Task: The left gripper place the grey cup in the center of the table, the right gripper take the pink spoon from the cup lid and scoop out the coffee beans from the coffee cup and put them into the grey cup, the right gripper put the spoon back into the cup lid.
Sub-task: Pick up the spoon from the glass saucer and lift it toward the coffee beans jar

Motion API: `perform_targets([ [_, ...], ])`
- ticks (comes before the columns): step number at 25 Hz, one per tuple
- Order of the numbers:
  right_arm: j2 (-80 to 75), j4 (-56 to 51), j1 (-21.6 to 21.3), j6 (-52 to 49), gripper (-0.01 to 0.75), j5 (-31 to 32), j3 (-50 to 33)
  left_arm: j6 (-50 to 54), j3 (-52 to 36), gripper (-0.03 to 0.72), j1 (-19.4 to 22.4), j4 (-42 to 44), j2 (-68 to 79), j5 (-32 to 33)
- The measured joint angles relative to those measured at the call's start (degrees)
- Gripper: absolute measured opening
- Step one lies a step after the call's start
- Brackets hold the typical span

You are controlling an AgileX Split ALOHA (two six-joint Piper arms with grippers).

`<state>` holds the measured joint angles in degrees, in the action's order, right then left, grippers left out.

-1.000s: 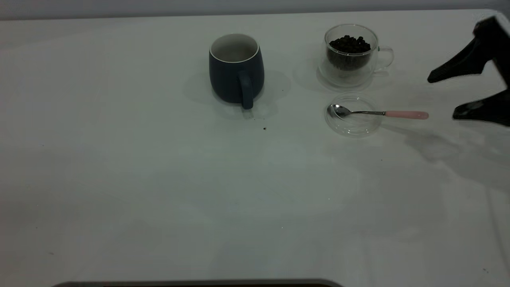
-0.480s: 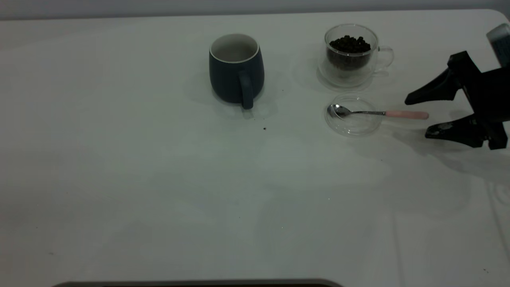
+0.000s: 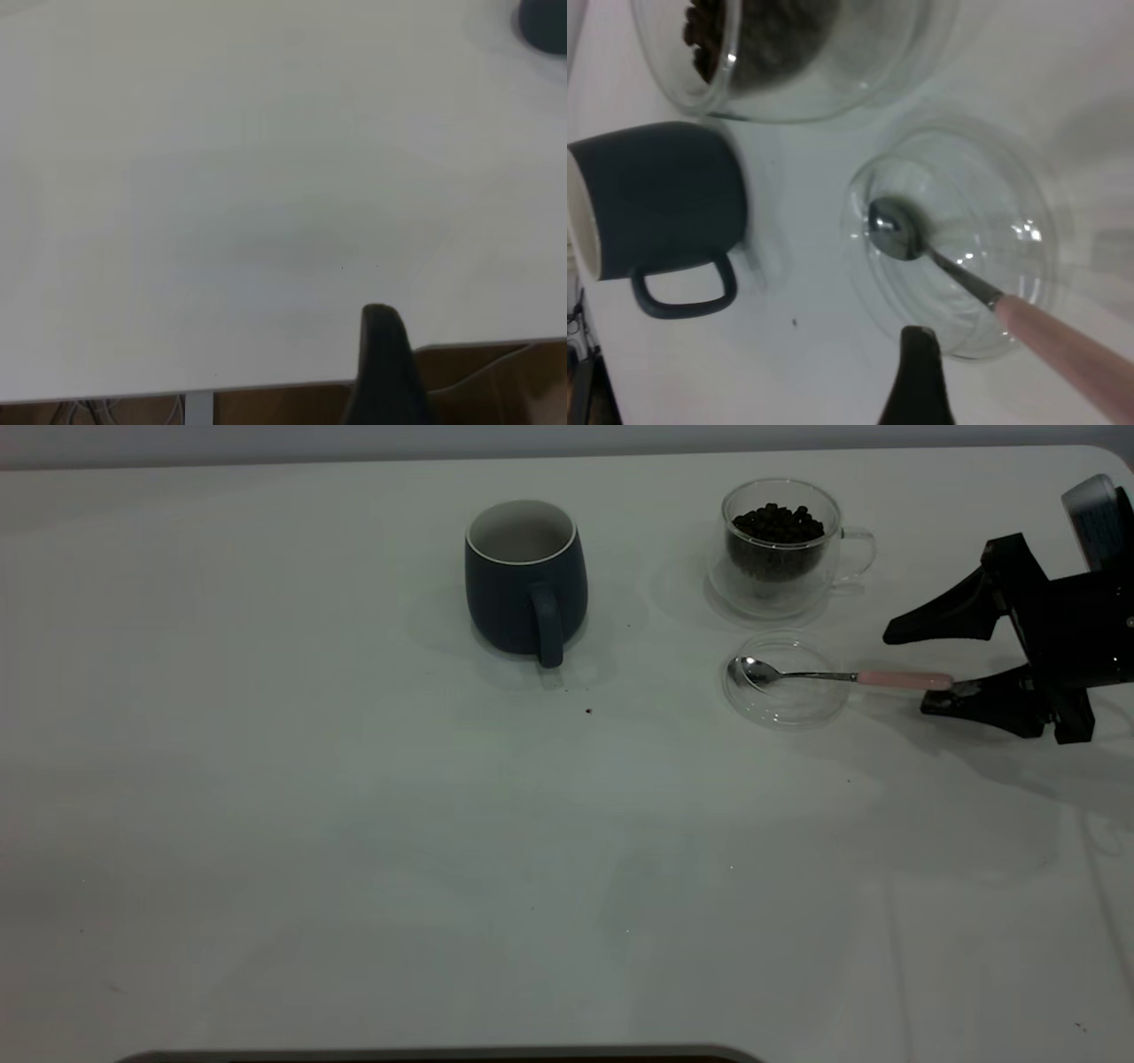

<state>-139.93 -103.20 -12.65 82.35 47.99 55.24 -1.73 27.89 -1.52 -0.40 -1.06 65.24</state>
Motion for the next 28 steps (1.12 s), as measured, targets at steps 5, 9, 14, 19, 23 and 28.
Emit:
perform_targets([
  [5,0.0,0.0,0.7,0.0,0.599,0.9,0.4,0.0,0.0,0.567,0.0,0.0,0.0,0.0],
  [9,0.0,0.0,1.0,0.0,0.530,1.7,0.4,0.0,0.0,0.567,0.0,0.0,0.0,0.0],
  [14,0.0,0.1,1.0,0.4,0.455,3.5,1.0,0.0,0.0,0.567,0.0,0.0,0.0,0.0],
  [19,0.0,0.1,1.0,0.7,0.322,4.1,1.5,0.0,0.0,0.567,0.0,0.0,0.0,0.0],
  [23,0.0,0.5,1.0,0.8,0.153,4.6,1.5,0.0,0.0,0.567,0.0,0.0,0.0,0.0],
  [28,1.2,3.9,1.0,0.8,0.110,4.2,1.5,0.2,0.0,0.567,0.0,0.0,0.0,0.0],
])
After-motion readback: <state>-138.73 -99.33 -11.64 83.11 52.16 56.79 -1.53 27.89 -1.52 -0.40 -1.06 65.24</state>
